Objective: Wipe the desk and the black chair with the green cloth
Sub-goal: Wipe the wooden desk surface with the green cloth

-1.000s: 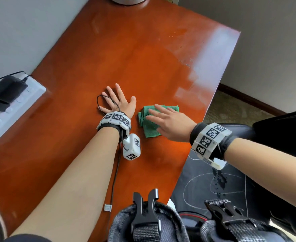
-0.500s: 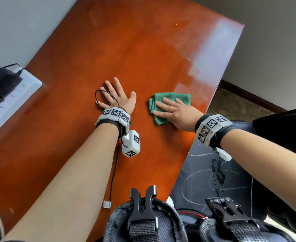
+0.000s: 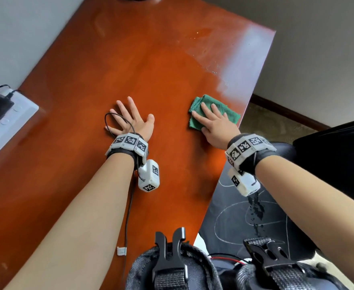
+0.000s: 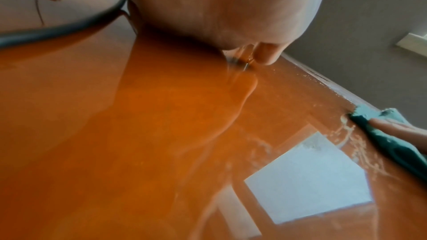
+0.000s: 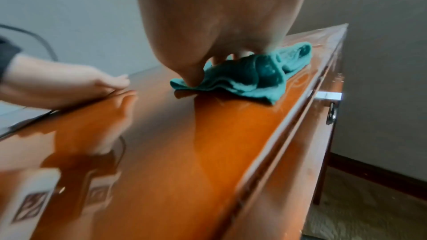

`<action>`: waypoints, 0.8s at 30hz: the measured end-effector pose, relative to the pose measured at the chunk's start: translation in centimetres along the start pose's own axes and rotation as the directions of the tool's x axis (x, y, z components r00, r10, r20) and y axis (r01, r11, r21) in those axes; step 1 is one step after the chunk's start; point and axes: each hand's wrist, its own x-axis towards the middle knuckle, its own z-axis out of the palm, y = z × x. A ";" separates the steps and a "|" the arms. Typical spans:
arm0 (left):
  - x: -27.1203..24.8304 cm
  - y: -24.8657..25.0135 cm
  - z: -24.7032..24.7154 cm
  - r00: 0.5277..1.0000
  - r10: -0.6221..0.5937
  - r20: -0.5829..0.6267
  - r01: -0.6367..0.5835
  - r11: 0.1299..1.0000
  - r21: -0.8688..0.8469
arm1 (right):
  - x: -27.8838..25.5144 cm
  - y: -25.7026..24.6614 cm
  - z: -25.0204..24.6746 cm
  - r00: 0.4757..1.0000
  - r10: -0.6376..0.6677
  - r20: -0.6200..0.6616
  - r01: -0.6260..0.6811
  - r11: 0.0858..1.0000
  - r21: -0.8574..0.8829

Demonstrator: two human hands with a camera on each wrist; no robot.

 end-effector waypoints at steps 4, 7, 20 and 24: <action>-0.1 0.0 0.1 1.000 -0.001 -0.006 0.001 1.000 0.006 | -2.0 -0.4 1.3 1.000 -0.023 0.014 0.021 0.993 0.119; -0.1 0.1 0.1 1.000 -0.004 -0.018 0.004 1.000 0.010 | -2.9 0.0 1.8 0.999 -0.007 -0.048 0.020 0.962 0.273; -0.1 0.2 -0.1 1.000 -0.019 -0.010 0.019 1.000 0.016 | 0.2 3.6 1.2 0.974 0.163 -0.155 -0.153 0.986 0.071; -0.2 0.3 -0.2 1.000 -0.018 0.010 0.017 0.999 0.035 | 2.3 6.0 -0.6 0.976 0.174 -0.130 -0.169 0.985 0.045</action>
